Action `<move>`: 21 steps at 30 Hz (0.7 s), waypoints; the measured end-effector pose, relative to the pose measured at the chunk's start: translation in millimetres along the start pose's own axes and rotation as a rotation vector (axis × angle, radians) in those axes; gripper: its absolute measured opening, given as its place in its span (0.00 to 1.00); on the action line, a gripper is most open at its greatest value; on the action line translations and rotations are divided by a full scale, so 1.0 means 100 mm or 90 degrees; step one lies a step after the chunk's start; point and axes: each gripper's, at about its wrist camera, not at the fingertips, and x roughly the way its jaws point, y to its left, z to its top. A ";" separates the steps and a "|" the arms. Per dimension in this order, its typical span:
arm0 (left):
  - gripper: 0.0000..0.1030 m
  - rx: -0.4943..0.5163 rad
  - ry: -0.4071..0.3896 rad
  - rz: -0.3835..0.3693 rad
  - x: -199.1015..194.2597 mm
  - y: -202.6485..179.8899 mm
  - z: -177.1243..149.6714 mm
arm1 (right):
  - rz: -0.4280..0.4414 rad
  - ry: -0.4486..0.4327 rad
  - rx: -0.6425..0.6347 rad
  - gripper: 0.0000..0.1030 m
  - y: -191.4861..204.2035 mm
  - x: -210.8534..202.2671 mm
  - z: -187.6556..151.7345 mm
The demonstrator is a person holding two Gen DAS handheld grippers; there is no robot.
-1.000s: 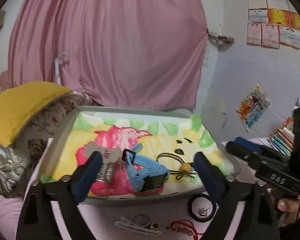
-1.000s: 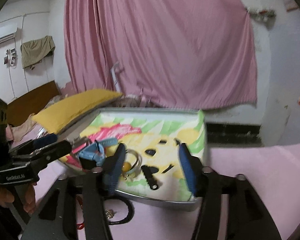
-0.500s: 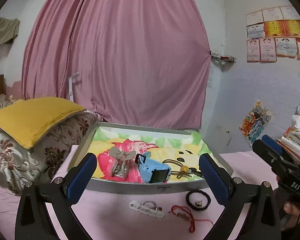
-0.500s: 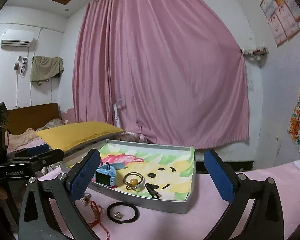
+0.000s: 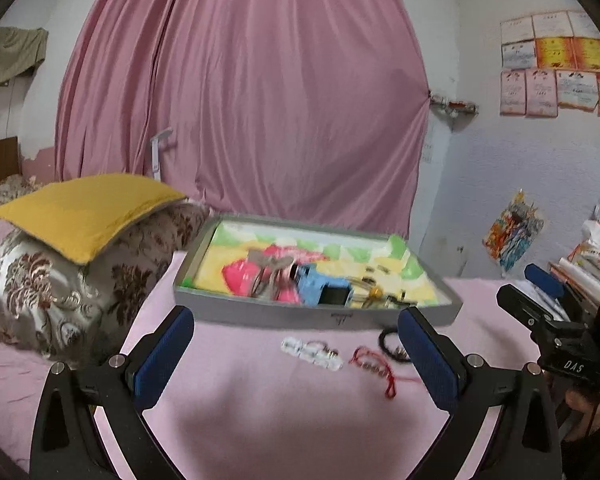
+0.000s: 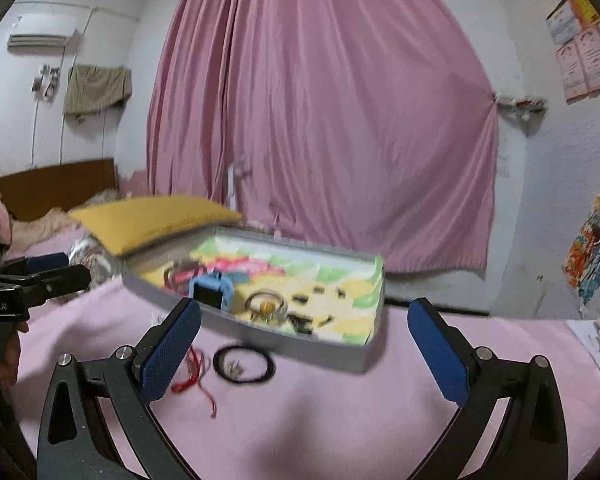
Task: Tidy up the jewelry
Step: 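Withdraw both tools from the tray toward the remaining jewelry, then grasp the white chain keychain with the left tool while the right tool grasps the black hair tie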
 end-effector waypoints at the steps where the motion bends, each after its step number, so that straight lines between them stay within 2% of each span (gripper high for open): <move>1: 0.99 0.002 0.016 0.001 0.03 0.02 -0.02 | 0.006 0.022 0.002 0.99 -0.01 0.03 -0.01; 4: 0.99 0.006 0.068 0.010 0.12 0.06 -0.07 | 0.019 0.078 0.006 0.99 -0.04 0.14 -0.05; 7: 0.99 0.005 0.131 0.021 0.25 0.10 -0.12 | 0.007 0.144 -0.001 0.99 -0.06 0.31 -0.12; 10: 0.99 -0.012 0.179 0.015 0.39 0.15 -0.15 | 0.017 0.212 0.007 0.99 -0.10 0.48 -0.19; 13: 0.99 -0.045 0.220 -0.007 0.52 0.21 -0.18 | 0.032 0.251 0.015 0.97 -0.12 0.60 -0.24; 15: 0.99 -0.065 0.233 -0.027 0.58 0.25 -0.19 | 0.046 0.268 0.014 0.83 -0.11 0.67 -0.26; 16: 0.99 -0.079 0.239 -0.037 0.62 0.26 -0.19 | 0.049 0.273 0.012 0.71 -0.11 0.69 -0.27; 17: 0.97 -0.086 0.242 -0.041 0.64 0.27 -0.18 | 0.054 0.284 0.011 0.63 -0.11 0.74 -0.29; 21: 0.86 -0.099 0.259 -0.059 0.77 0.28 -0.17 | 0.088 0.314 0.019 0.46 -0.09 0.88 -0.30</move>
